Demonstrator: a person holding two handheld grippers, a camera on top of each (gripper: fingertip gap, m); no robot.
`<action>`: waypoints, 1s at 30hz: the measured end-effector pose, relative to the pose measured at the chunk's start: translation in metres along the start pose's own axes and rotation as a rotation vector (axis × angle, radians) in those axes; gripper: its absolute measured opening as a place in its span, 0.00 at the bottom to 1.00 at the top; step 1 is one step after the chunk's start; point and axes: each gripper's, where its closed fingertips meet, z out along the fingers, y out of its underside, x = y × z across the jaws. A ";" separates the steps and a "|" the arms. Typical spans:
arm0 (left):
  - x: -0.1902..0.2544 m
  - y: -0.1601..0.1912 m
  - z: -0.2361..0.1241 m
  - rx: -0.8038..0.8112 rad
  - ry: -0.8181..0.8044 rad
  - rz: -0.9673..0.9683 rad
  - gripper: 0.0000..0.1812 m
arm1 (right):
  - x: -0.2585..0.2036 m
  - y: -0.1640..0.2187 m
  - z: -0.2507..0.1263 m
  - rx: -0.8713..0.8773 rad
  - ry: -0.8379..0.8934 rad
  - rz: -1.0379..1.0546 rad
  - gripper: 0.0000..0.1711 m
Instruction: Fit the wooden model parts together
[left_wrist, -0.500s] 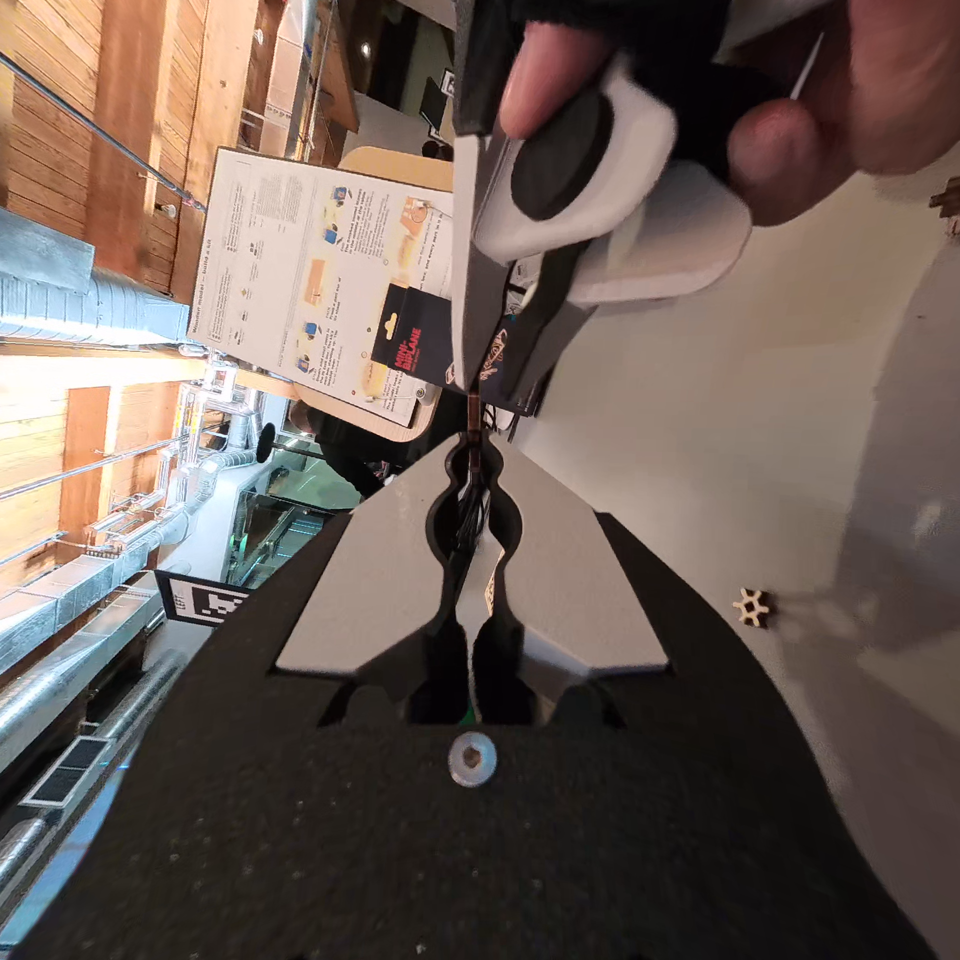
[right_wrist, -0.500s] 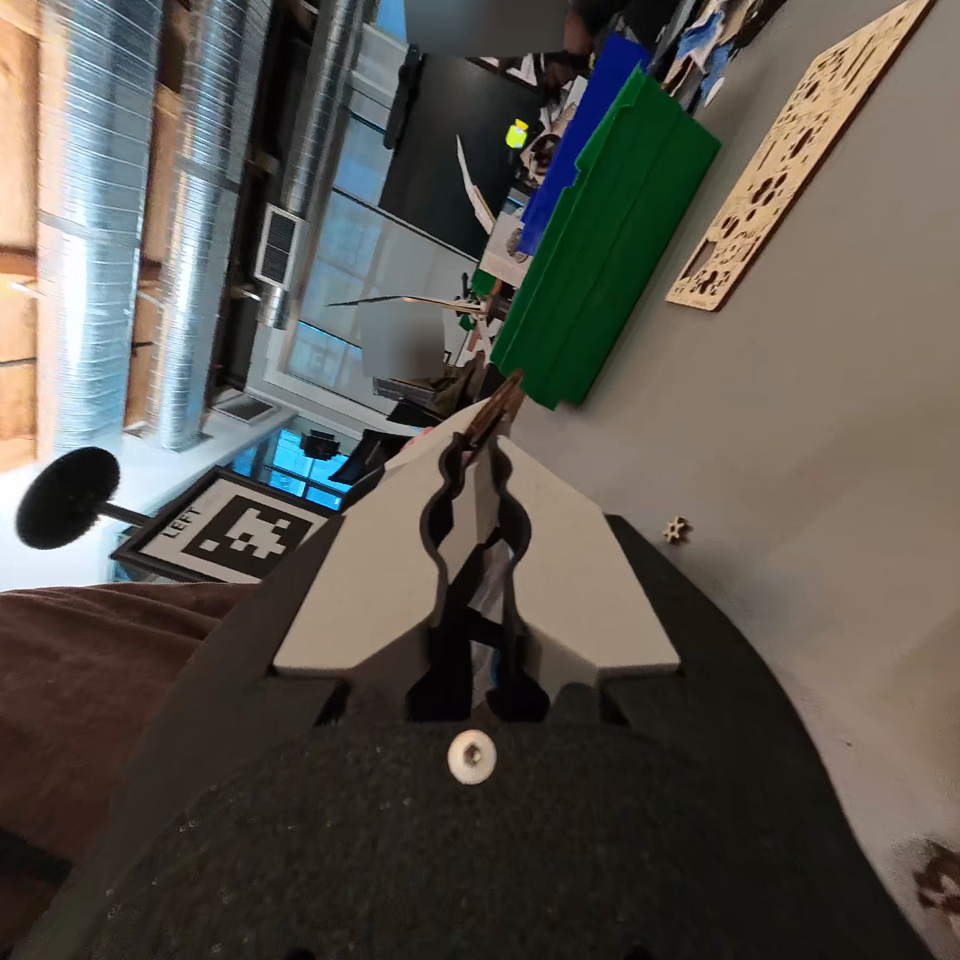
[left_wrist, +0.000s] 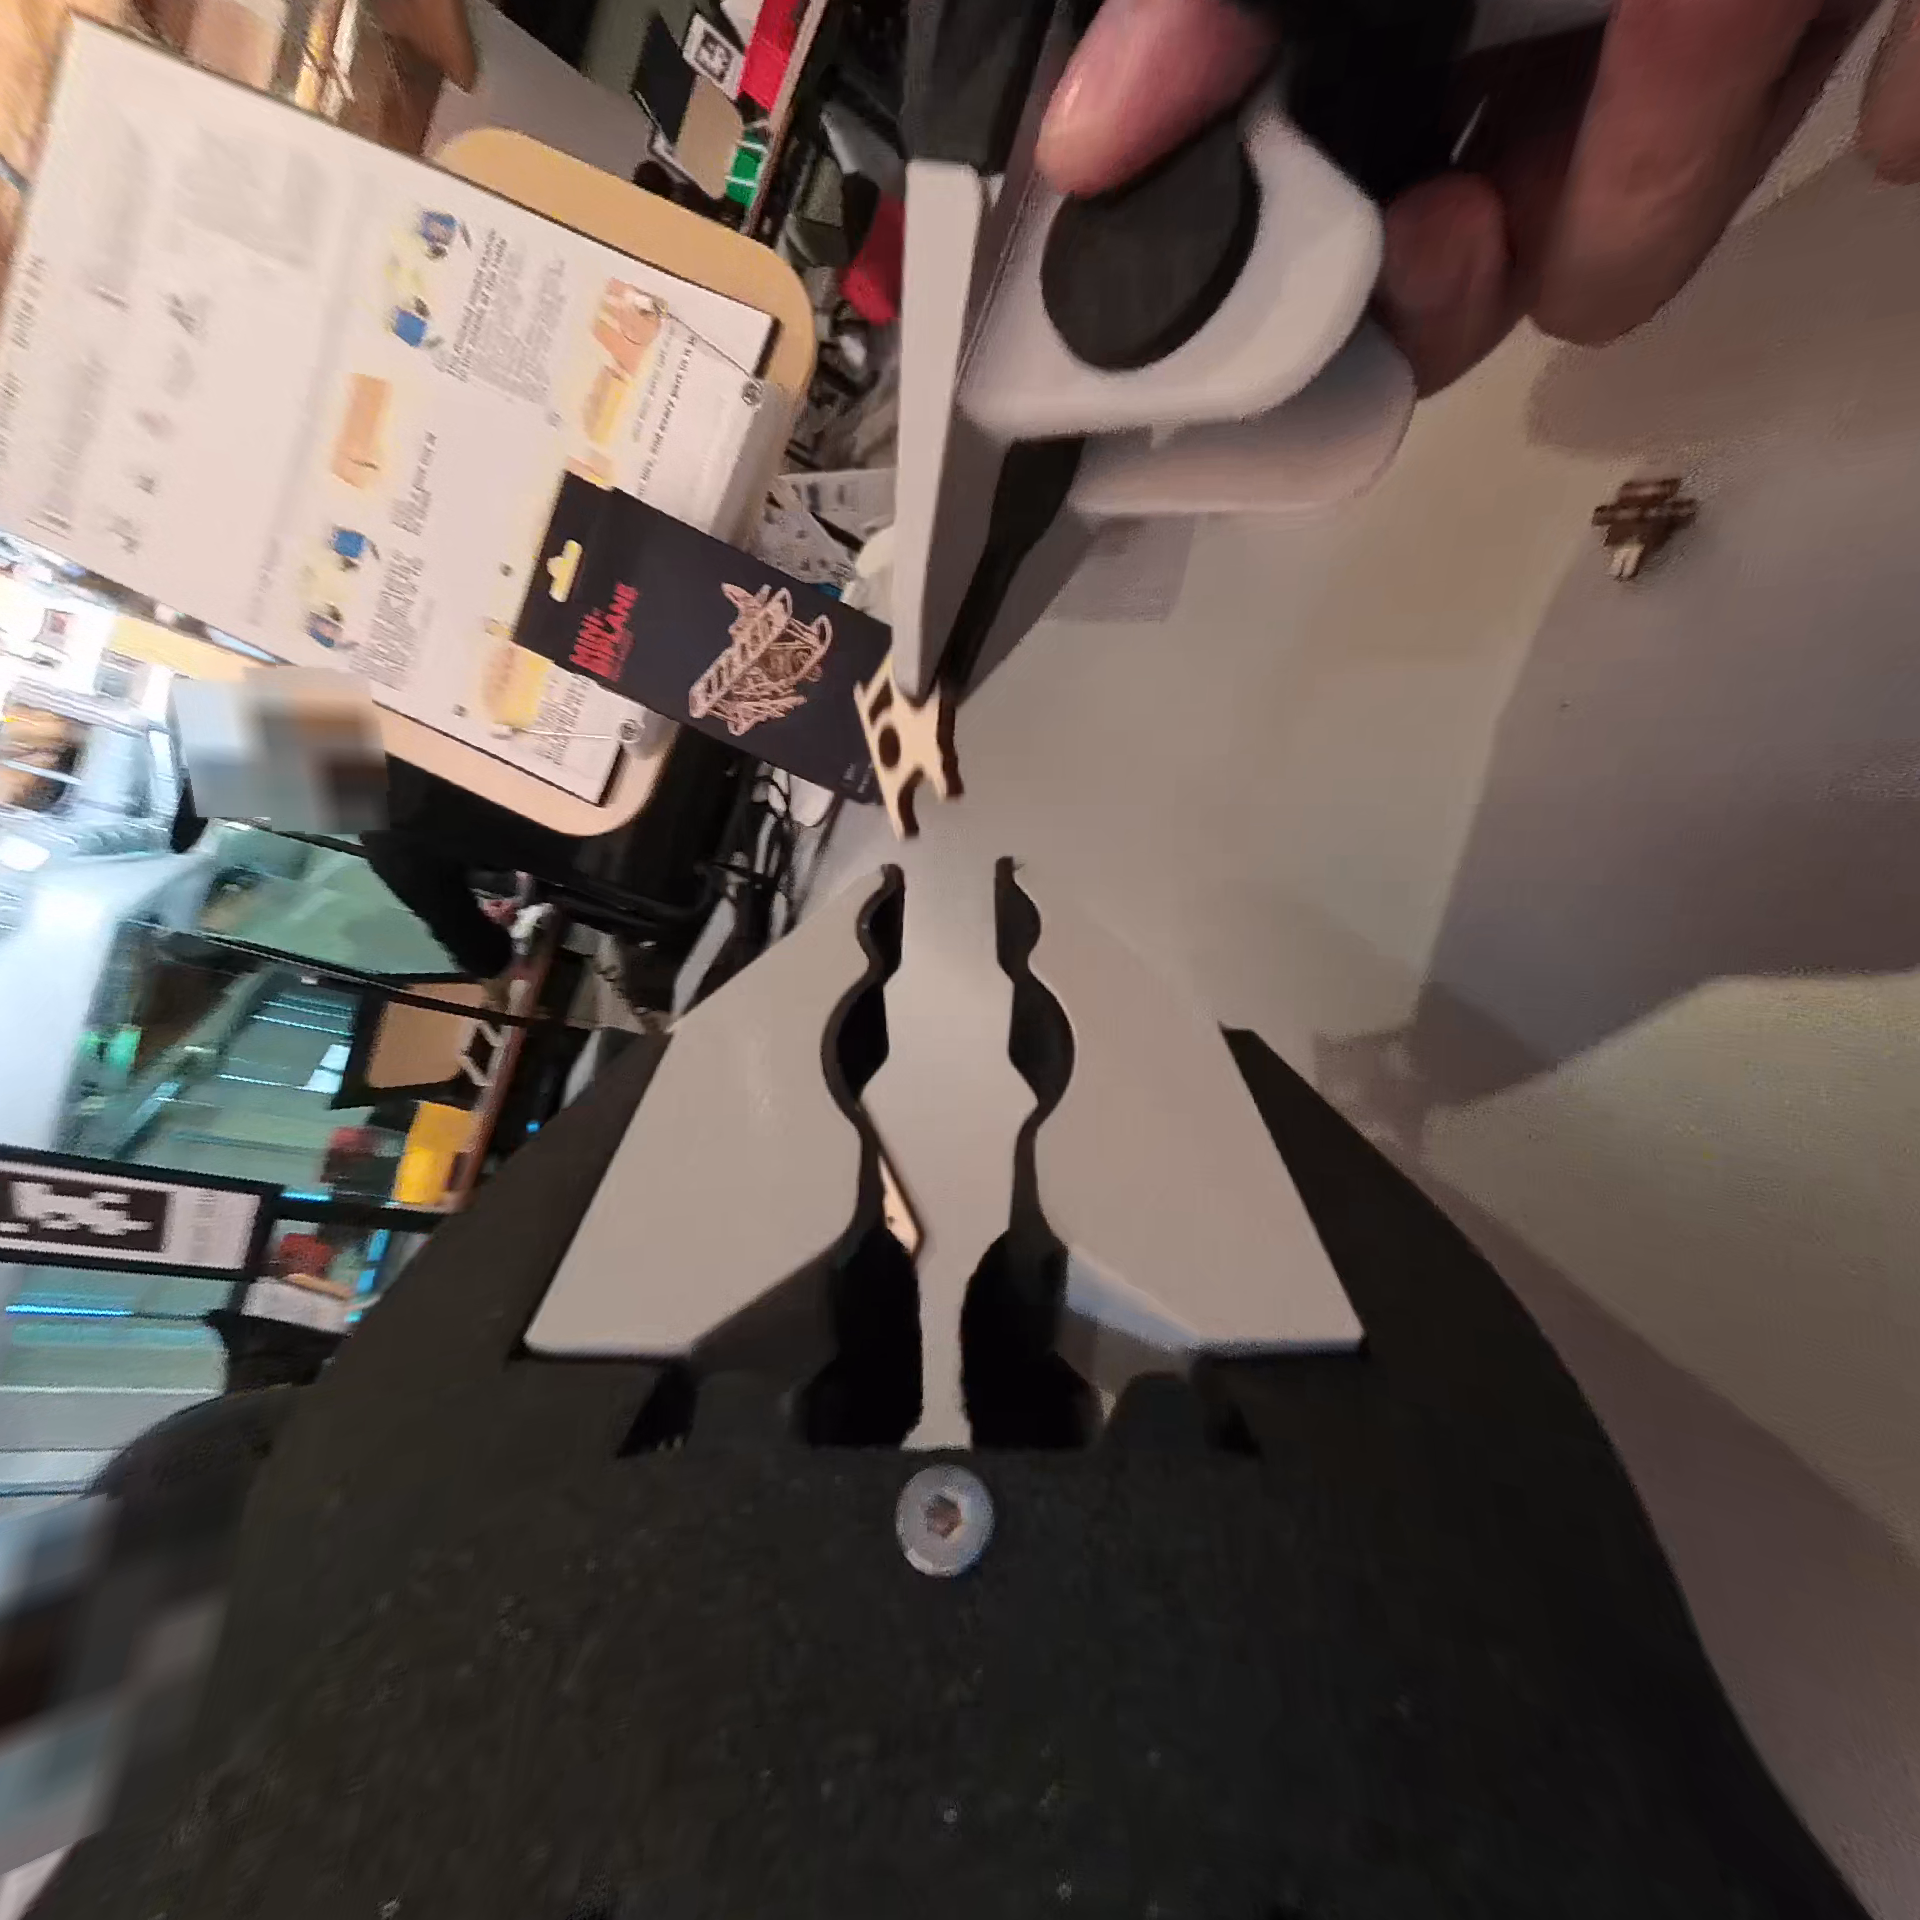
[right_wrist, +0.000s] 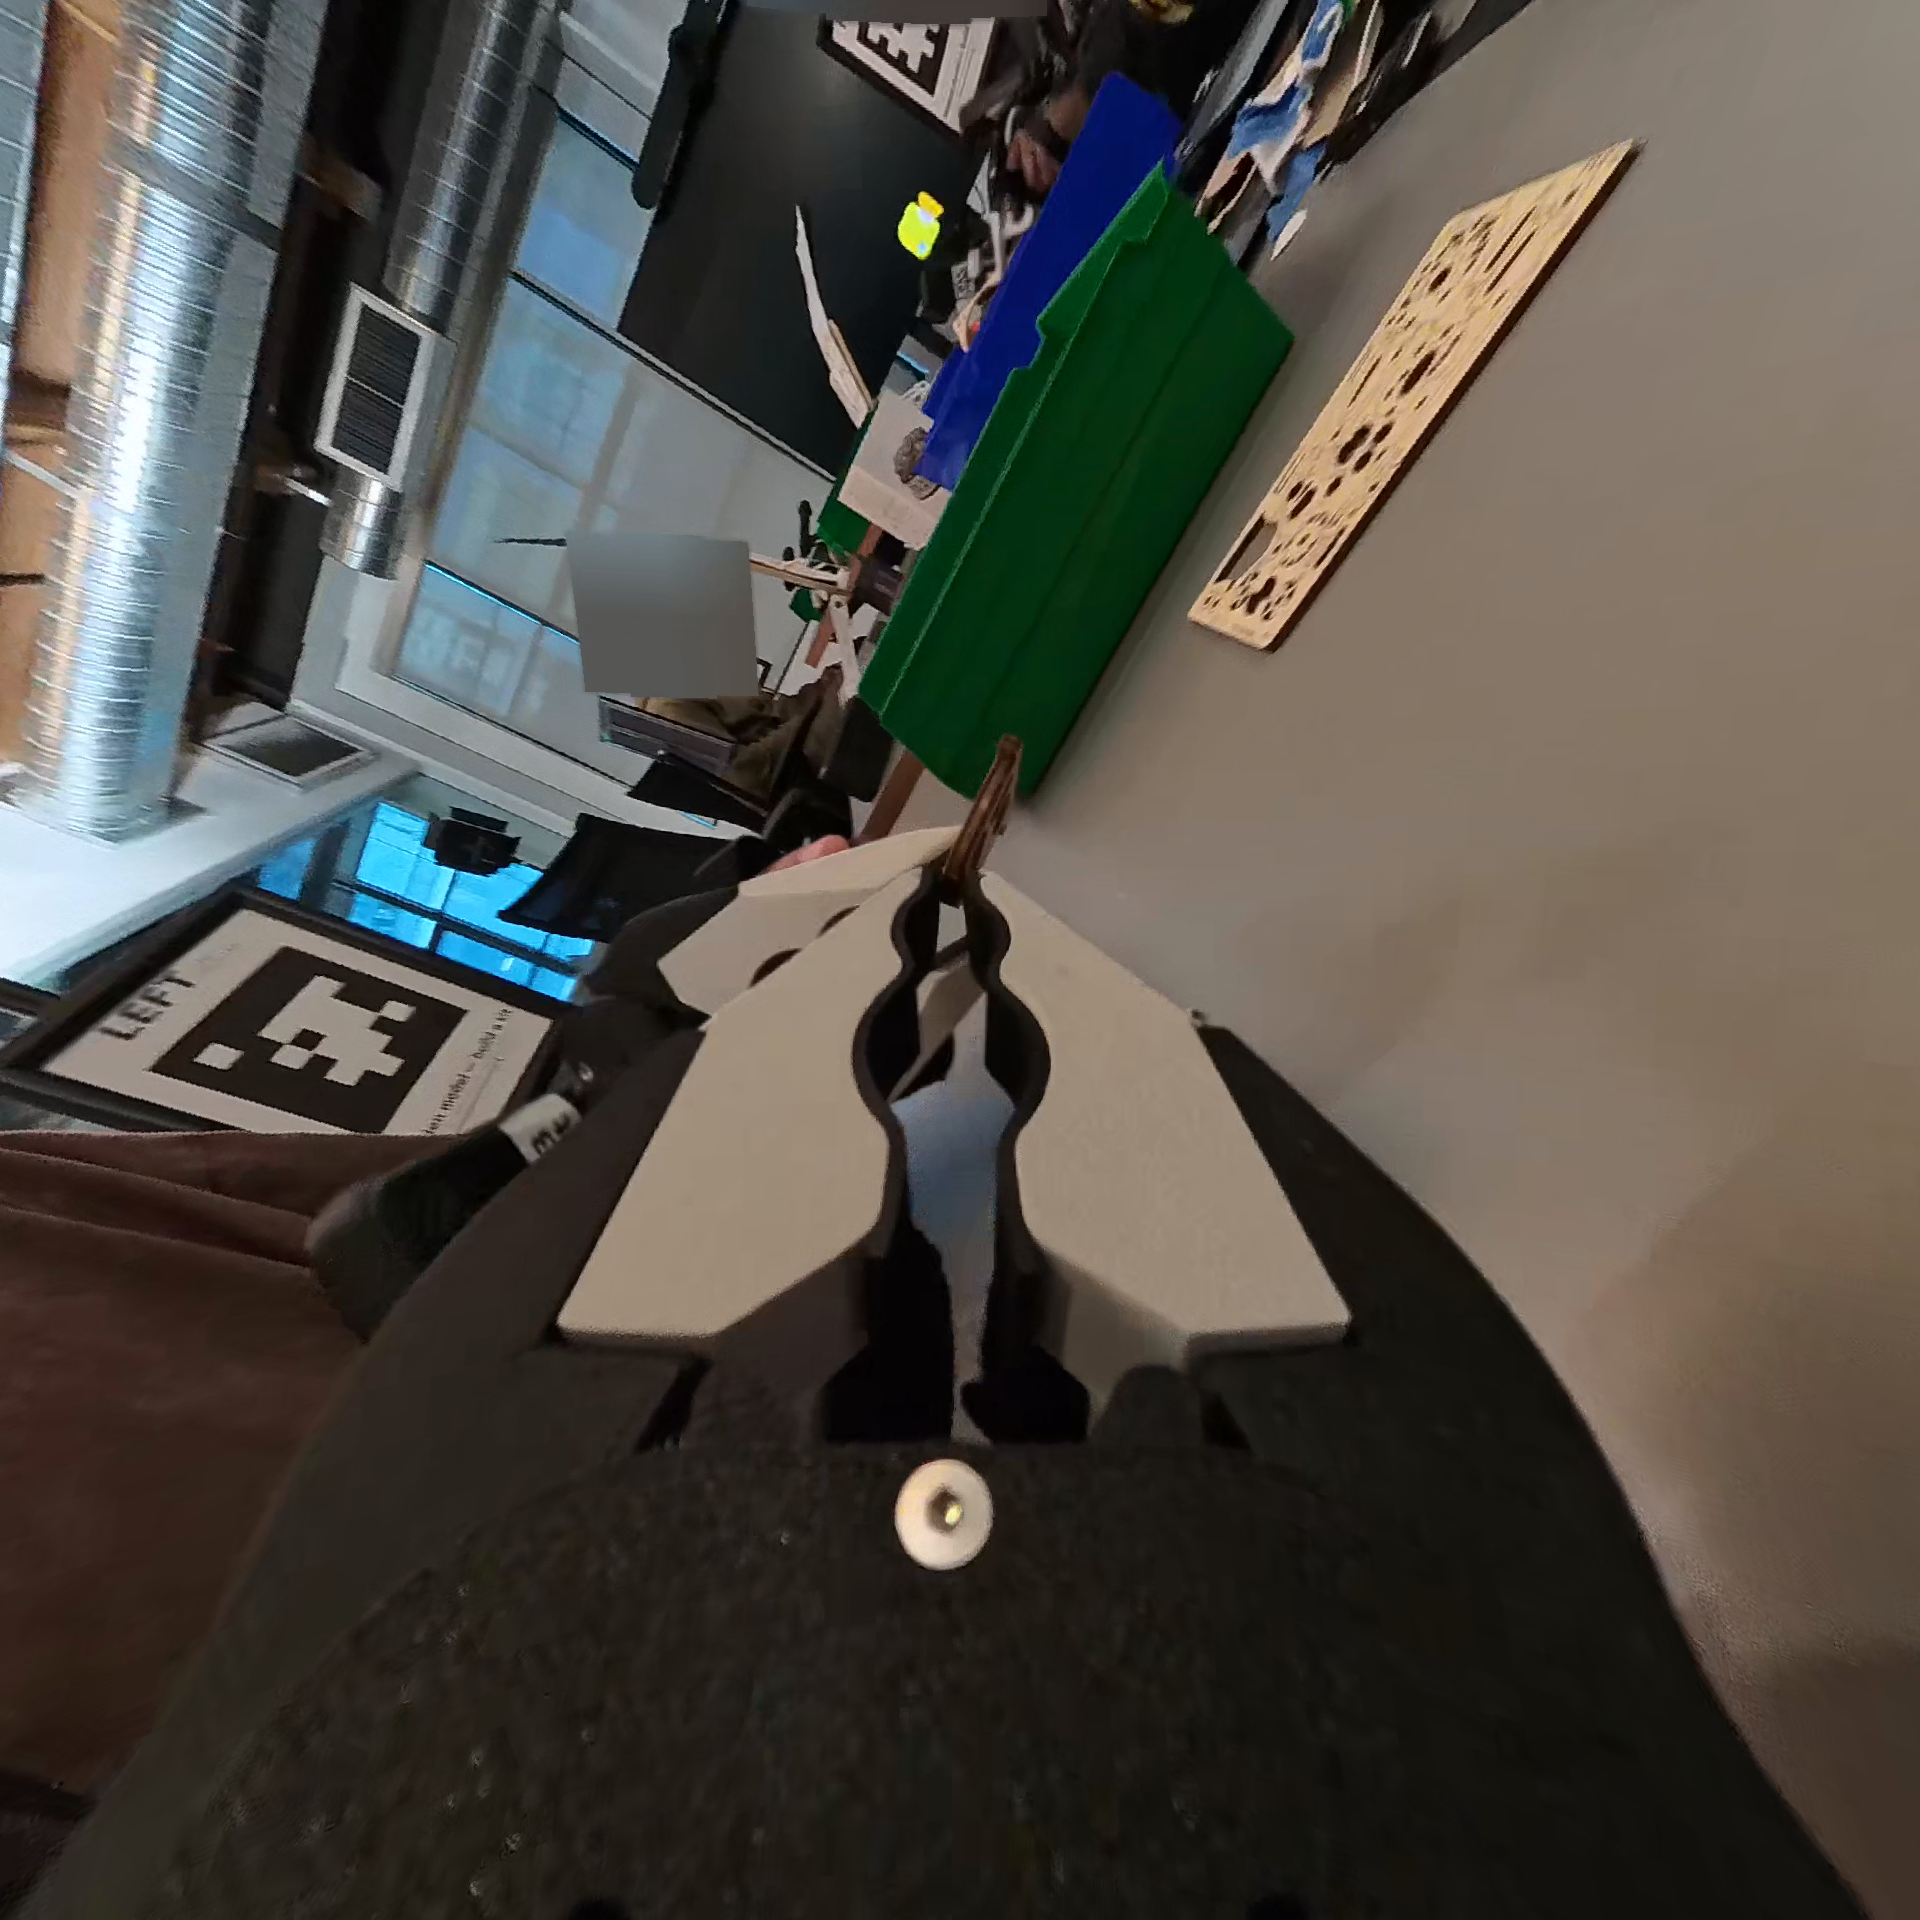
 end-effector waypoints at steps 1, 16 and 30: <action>0.001 0.001 0.000 0.001 0.021 -0.032 0.10 | 0.001 -0.003 -0.005 0.006 0.007 -0.028 0.02; 0.021 -0.028 -0.017 0.162 0.610 -0.816 0.17 | -0.033 0.006 -0.040 -0.147 -0.153 -0.363 0.02; 0.005 -0.057 -0.030 0.301 0.663 -0.990 0.14 | -0.042 0.016 -0.023 -0.139 -0.238 -0.282 0.02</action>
